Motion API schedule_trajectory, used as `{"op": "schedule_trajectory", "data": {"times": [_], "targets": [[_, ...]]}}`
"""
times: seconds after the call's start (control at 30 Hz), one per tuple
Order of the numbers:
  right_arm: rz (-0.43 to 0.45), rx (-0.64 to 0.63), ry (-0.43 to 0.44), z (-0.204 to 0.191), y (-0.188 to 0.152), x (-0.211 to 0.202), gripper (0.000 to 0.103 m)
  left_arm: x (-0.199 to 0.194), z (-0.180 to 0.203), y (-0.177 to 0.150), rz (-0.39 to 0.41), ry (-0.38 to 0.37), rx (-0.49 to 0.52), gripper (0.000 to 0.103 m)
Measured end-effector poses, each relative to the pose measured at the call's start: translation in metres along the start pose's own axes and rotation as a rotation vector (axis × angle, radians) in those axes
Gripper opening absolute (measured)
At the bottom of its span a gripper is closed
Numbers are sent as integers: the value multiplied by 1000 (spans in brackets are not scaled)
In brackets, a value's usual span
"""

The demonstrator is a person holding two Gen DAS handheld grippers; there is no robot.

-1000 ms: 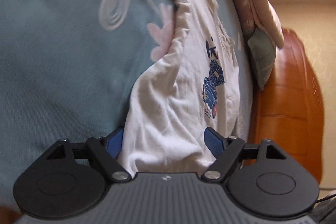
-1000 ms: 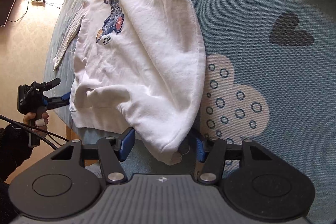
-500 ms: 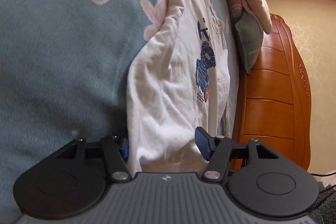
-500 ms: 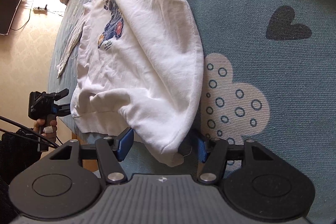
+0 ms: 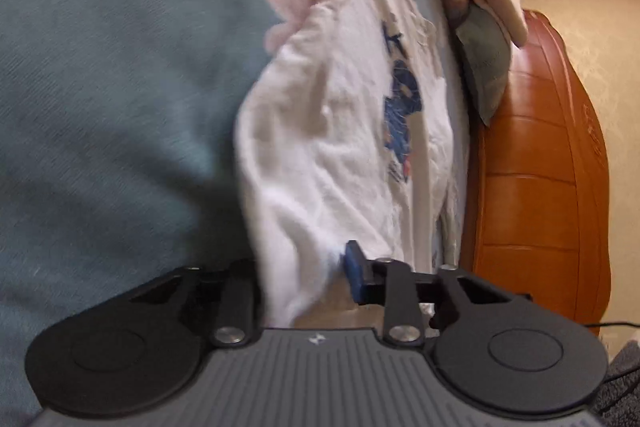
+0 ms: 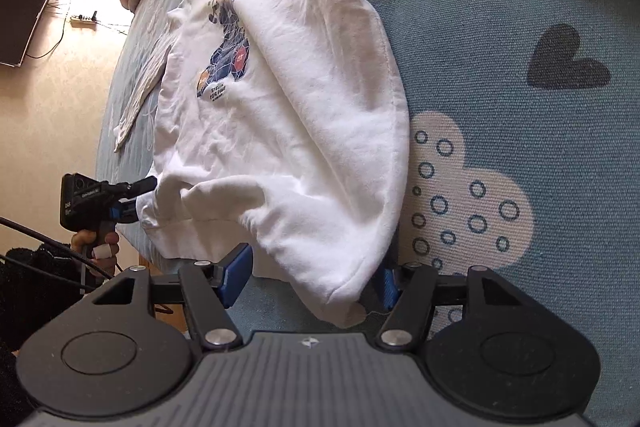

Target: Fold clothes

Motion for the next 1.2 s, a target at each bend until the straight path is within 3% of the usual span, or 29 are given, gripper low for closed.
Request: {"op": "schedule_trajectory", "data": {"times": [0.03,0.1,0.23,0.37,0.43,0.5,0.6,0.7,0.87,1.07,1.2], "targets": [[-2,9,6,1,-1,-1,67,0,-4,-3,2,9,-18,8],[8,43,37,4,0,-2,67,-1,-13,-9,7,27,-55,8],[60,111,131,4,7,-2,67,0,-10,-1,-61,40,-25,9],[57,90,125,1,-1,3,55,-8,-10,-16,-33,56,-86,9],[67,76,118,-2,-4,3,46,-4,-10,-16,-27,55,-99,9],[69,83,110,-3,-2,4,13,-2,-8,-13,-38,65,-95,8],[40,66,98,-10,-2,4,13,-8,2,-6,-81,86,-53,0],[9,62,154,-23,-4,-7,12,-29,16,2,-101,65,-37,0],[-53,101,235,-42,-12,-18,12,-57,30,14,-156,91,22,0],[-163,127,112,-20,-33,17,12,-39,-7,-3,-251,190,1,3],[-179,127,-23,-3,-39,25,21,-39,-16,-8,-254,211,-45,12]]}}
Point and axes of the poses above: each gripper's, at about its wrist camera, not at the fingertips, and x roughly the way its jaws point, z to its right, y to its top, the point moved 9 cm from there along x, roughly the way its jaws point, and after that the axes turned 13 degrees about x, right-handed, at the moved point
